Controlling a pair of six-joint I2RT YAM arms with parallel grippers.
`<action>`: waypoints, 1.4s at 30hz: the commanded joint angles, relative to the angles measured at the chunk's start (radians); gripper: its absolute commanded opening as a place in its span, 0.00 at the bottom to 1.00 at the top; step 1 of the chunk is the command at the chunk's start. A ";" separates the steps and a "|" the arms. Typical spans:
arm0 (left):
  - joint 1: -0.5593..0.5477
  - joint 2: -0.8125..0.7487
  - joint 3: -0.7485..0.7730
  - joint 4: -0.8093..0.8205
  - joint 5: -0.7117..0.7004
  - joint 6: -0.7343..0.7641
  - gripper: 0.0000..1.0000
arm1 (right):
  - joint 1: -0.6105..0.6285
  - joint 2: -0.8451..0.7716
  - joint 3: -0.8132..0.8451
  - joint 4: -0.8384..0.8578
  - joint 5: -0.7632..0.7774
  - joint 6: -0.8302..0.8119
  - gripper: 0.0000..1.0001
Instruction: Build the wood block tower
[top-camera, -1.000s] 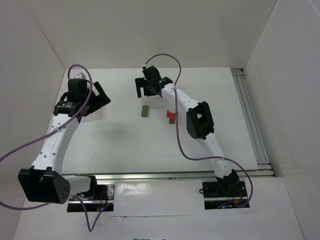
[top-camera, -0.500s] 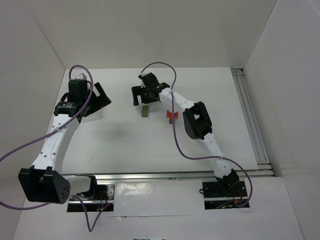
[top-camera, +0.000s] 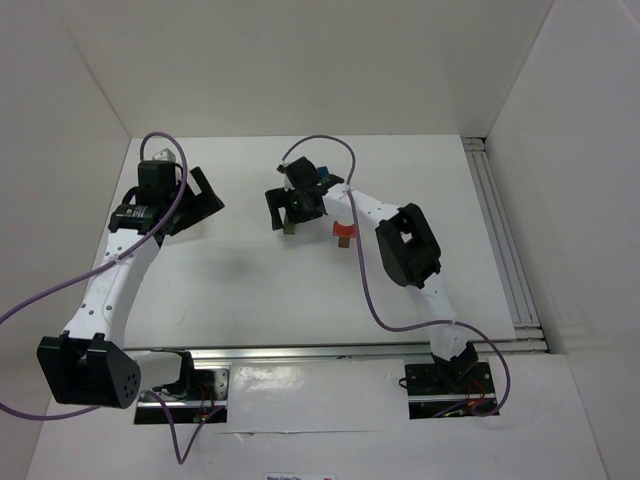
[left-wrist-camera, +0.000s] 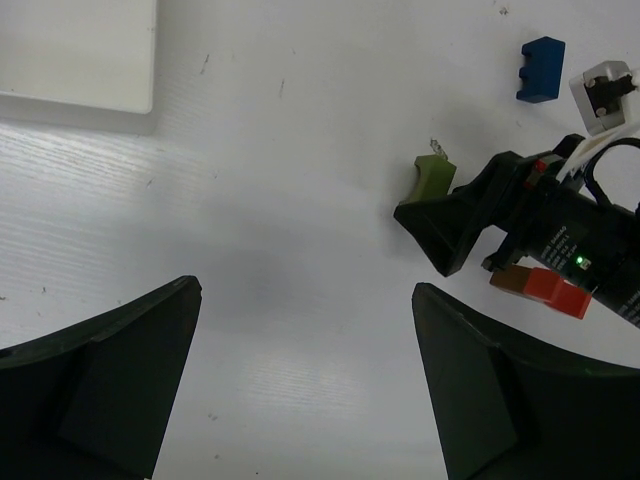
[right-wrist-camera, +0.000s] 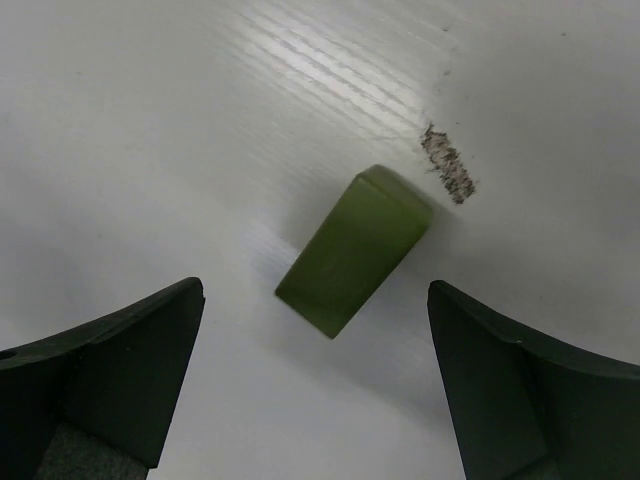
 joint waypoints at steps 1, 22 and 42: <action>0.006 -0.027 0.002 0.036 0.016 0.009 1.00 | 0.038 -0.106 -0.024 0.076 0.022 -0.037 1.00; 0.006 -0.034 0.002 0.027 -0.002 0.009 1.00 | 0.009 0.164 0.383 -0.046 0.073 -0.060 1.00; 0.006 -0.043 0.002 0.017 -0.022 0.009 1.00 | 0.041 0.080 0.191 -0.020 0.048 -0.081 1.00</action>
